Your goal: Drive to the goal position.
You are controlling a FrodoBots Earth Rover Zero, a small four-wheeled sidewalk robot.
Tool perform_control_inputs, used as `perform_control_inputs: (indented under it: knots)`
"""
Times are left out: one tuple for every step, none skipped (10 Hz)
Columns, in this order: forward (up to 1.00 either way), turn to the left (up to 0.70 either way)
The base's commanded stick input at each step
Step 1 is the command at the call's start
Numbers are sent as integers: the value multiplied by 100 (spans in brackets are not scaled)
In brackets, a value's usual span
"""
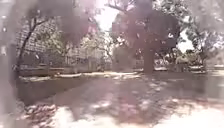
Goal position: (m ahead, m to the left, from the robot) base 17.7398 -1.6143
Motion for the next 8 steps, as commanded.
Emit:
perform_control_inputs:
  knots:
    - [70,0]
    - [70,0]
    - [70,0]
    - [70,0]
    - [70,0]
    - [70,0]
    - [70,0]
    - [70,0]
